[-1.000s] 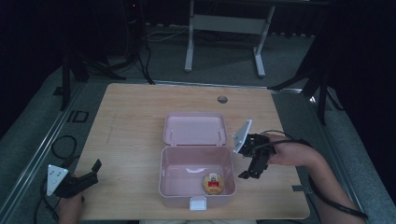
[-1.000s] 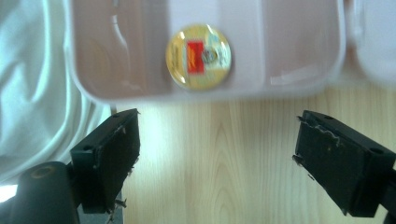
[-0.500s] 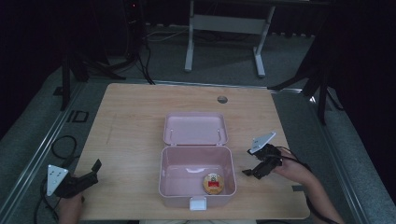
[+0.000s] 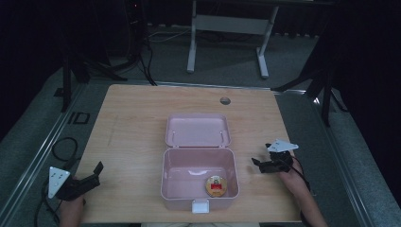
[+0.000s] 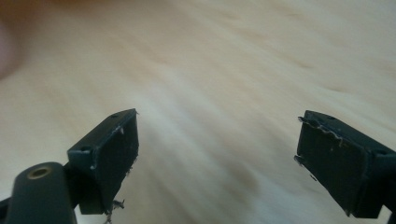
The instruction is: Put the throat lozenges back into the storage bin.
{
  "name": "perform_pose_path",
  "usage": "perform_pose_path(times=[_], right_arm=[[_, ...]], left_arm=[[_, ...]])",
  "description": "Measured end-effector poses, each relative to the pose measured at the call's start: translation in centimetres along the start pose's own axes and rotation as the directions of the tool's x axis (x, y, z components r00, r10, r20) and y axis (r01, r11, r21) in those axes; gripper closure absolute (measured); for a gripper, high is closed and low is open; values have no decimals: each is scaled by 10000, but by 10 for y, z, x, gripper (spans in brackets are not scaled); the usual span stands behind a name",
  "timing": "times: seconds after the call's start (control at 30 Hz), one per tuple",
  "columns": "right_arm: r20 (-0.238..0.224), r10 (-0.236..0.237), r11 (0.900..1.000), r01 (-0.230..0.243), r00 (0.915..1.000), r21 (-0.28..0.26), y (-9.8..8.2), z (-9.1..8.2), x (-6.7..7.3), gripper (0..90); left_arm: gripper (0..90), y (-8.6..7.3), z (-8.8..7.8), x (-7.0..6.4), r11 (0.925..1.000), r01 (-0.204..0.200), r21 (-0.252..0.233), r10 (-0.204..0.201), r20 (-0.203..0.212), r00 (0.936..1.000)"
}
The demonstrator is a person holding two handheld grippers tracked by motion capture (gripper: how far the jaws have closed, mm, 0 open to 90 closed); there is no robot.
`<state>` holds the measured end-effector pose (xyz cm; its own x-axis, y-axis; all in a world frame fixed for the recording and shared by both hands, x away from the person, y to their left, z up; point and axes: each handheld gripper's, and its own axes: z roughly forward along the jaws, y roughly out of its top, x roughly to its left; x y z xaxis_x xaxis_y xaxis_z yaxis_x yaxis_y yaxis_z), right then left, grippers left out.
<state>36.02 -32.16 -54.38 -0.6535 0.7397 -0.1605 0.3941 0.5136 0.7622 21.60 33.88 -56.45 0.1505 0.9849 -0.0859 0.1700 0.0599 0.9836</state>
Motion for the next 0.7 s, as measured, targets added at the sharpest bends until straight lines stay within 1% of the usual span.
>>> perform_pose_path(times=[0.03,0.1,0.13,0.2,0.23,0.27,0.3,0.37,0.43,0.47,0.53,0.57,0.6,0.67,0.7], right_arm=[[666,392,9991,-379,9970,-204,-5,-2,-4,124],[857,743,9972,-730,9935,-189,-9,-3,-9,124],[1028,823,9965,-808,9913,-190,-12,-4,-10,124],[1466,1060,9943,-1028,9835,-292,-16,-6,-13,124],[1466,1060,9943,-1028,9835,-292,-16,-6,-13,124],[1883,1440,9893,-1370,9715,-496,-21,-9,-16,124],[2104,1652,9859,-1552,9636,-630,-22,-11,-18,124],[2420,2108,9770,-1960,9471,-840,-26,-15,-23,124],[2917,2440,9694,-2246,9249,-988,-30,-19,-26,124],[2971,2651,9639,-2446,9173,-1050,-32,-20,-28,124],[3425,2916,9564,-2667,8931,-1188,-36,-23,-30,124],[3425,2916,9564,-2667,8931,-1188,-36,-23,-30,124],[3348,3314,9431,-3000,8821,-1432,-39,-26,-32,124],[3326,3399,9398,-3044,8797,-1555,-40,-27,-33,124],[3368,3381,9402,-2999,8788,-1614,-40,-27,-33,125]], left_arm=[[3,0,0,0,10000,50,-17,-50,10,10000],[3,0,0,0,10000,29,-4,-29,10,10000],[3,0,0,0,10000,17,6,-17,9,10000],[3,0,0,0,10000,16,12,-16,12,10000],[3,0,0,0,10000,16,12,-16,12,10000],[3,0,0,0,10000,11,25,-11,17,10000],[3,0,0,0,10000,7,28,-7,19,10000],[4,0,0,0,10000,-6,34,6,21,10000],[3,0,0,0,10000,-20,47,20,19,10000],[3,0,0,0,10000,-33,59,33,20,10000],[3,0,0,0,10000,-41,67,41,17,10000],[3,0,0,0,10000,-41,67,41,17,10000],[3,0,1,0,9999,-70,89,70,14,10000],[3,0,1,0,9999,-77,90,77,9,10000],[3,0,1,0,9999,-76,88,76,13,10000]])
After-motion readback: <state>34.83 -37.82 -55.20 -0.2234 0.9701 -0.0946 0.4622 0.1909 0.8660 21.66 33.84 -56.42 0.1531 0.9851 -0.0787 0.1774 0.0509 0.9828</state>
